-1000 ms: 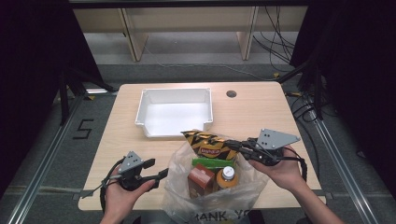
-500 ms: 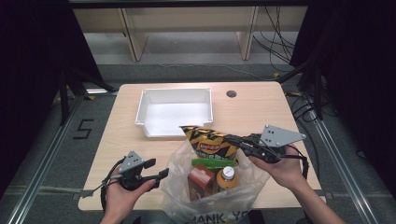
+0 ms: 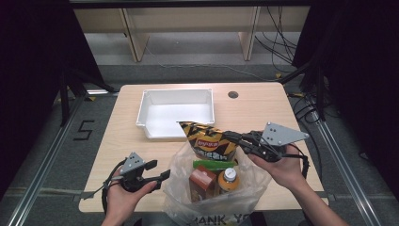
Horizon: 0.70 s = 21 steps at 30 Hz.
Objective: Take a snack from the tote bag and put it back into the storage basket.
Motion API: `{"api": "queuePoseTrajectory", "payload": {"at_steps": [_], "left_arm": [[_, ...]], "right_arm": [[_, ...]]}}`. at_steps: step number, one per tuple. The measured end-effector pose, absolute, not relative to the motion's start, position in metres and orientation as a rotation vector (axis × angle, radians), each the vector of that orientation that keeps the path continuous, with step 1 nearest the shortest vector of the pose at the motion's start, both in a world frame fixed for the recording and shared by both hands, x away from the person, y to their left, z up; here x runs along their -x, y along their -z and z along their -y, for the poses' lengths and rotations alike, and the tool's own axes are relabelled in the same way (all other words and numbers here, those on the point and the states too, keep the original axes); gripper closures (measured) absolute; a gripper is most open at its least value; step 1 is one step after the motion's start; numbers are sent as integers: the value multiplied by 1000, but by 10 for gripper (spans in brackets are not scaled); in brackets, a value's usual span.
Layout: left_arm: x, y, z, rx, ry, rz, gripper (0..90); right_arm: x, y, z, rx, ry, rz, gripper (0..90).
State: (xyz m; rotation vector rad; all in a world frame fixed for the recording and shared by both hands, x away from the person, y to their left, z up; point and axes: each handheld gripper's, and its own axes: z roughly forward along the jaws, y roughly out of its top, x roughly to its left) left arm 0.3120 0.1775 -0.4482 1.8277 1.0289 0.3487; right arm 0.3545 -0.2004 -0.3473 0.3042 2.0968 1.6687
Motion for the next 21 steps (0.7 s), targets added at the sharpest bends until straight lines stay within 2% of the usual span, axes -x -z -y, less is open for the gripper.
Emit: {"api": "queuePoseTrajectory", "payload": {"at_steps": [21], "left_arm": [[-312, 449, -176, -1825, -339, -1025, 341]], "right_arm": [[-356, 335, 191, -303, -1717, -2074, 900]]}}
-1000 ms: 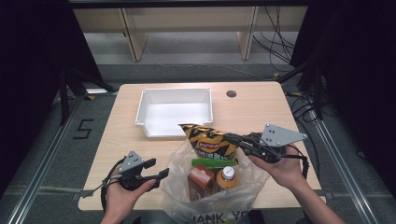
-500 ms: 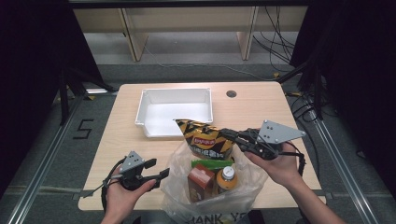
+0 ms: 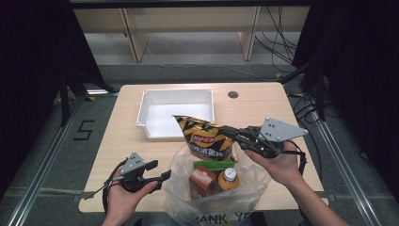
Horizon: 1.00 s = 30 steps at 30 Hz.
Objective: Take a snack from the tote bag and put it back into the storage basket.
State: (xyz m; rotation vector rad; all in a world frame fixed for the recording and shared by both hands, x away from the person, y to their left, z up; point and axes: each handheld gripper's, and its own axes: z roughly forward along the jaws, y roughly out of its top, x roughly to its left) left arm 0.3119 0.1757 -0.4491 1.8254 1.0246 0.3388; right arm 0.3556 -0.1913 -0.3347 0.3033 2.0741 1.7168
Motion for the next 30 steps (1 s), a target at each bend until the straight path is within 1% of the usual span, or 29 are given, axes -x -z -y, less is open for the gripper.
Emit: {"api": "queuePoseTrajectory", "payload": {"at_steps": [30], "left_arm": [[-311, 449, -176, -1823, -341, -1029, 342]], "right_arm": [[-357, 315, 185, -306, -1769, -1989, 900]]}}
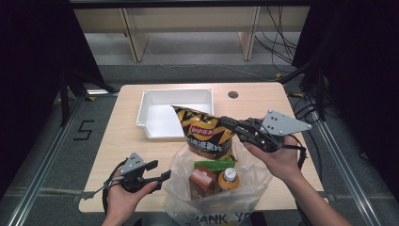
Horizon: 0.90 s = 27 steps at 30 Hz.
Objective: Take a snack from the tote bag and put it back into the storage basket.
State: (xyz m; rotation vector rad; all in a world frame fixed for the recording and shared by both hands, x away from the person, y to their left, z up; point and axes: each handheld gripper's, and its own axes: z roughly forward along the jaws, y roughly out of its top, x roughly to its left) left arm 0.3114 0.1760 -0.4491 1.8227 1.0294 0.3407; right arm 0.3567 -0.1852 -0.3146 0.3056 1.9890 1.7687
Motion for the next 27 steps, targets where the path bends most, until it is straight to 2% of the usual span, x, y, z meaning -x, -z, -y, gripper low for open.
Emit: {"api": "queuePoseTrajectory", "payload": {"at_steps": [27], "left_arm": [[-312, 450, -177, -1818, -333, -1027, 342]], "right_arm": [[-362, 296, 177, -305, -1778, -1945, 900]]}}
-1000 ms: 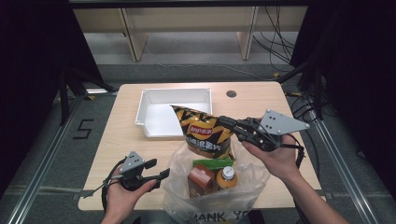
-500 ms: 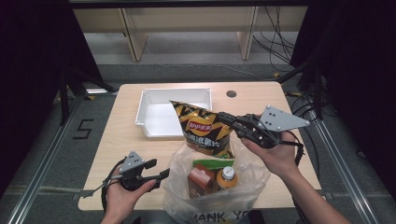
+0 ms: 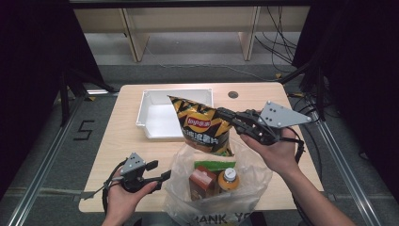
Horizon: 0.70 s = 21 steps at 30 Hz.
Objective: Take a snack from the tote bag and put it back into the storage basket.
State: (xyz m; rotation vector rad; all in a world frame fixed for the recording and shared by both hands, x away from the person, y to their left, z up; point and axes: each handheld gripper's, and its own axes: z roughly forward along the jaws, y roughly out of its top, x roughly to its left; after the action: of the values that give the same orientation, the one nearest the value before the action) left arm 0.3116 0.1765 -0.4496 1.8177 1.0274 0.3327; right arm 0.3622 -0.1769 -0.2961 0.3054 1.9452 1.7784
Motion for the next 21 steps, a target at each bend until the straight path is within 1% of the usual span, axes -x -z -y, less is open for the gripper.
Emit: {"api": "queuePoseTrajectory", "payload": {"at_steps": [17, 18, 21], "left_arm": [[-311, 449, -177, -1820, -334, -1033, 343], [-312, 449, -178, -1833, -342, -1009, 343], [-312, 449, -178, -1833, -342, -1010, 343]], "right_arm": [[-366, 284, 169, -282, -1792, -1937, 900], [-367, 282, 167, -288, -1790, -1919, 900], [-367, 281, 166, -283, -1795, -1933, 900]]}}
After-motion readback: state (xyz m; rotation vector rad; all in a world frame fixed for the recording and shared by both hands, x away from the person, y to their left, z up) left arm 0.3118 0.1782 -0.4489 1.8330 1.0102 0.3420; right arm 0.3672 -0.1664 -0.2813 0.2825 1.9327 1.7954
